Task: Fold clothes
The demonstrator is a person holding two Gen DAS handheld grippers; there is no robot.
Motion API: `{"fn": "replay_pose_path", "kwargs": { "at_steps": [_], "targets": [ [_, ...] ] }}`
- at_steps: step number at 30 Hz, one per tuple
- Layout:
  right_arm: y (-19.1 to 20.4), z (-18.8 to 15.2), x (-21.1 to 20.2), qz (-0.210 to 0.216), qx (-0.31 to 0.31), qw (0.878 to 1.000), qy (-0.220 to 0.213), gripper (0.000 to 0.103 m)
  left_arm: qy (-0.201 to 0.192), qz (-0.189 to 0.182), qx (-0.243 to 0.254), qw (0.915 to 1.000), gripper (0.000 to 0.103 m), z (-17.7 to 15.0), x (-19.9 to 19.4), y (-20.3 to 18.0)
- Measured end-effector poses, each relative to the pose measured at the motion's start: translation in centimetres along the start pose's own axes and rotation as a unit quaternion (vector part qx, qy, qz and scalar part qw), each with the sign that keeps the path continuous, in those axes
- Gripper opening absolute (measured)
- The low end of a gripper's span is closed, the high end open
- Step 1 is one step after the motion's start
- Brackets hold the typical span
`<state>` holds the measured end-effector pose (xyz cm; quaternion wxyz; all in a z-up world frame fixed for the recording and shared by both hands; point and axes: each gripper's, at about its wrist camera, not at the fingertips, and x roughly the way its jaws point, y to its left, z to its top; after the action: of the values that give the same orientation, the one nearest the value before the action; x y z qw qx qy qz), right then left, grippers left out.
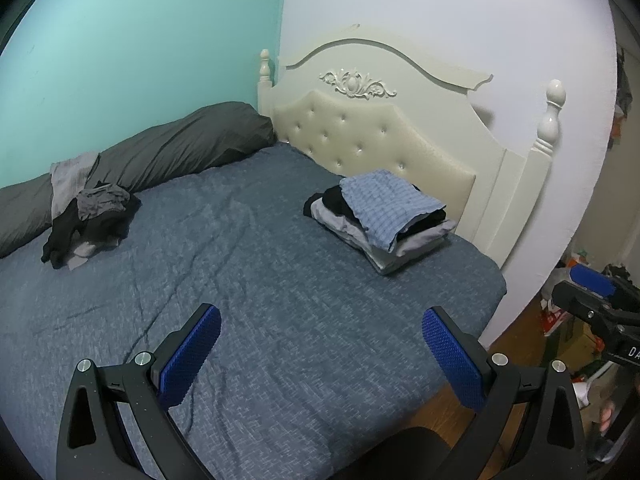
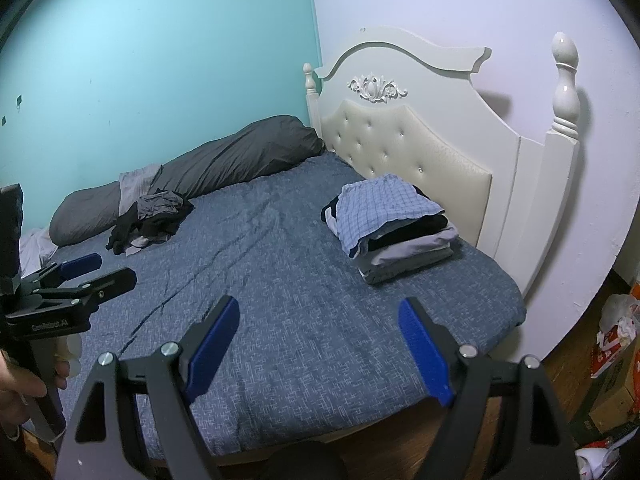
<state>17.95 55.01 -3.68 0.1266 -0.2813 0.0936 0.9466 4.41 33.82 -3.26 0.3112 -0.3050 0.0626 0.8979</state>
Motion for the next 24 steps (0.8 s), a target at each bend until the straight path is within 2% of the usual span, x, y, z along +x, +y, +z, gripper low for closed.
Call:
{"fn": "replay_pose_path", "kwargs": {
  "at_steps": [24],
  "targets": [
    [-0.13, 0.05, 0.35, -0.001, 0.001, 1.0, 0.004, 0.083, 0.0, 0.006, 0.001, 1.0, 0.103, 0.0, 0.2, 0.38]
  ]
}}
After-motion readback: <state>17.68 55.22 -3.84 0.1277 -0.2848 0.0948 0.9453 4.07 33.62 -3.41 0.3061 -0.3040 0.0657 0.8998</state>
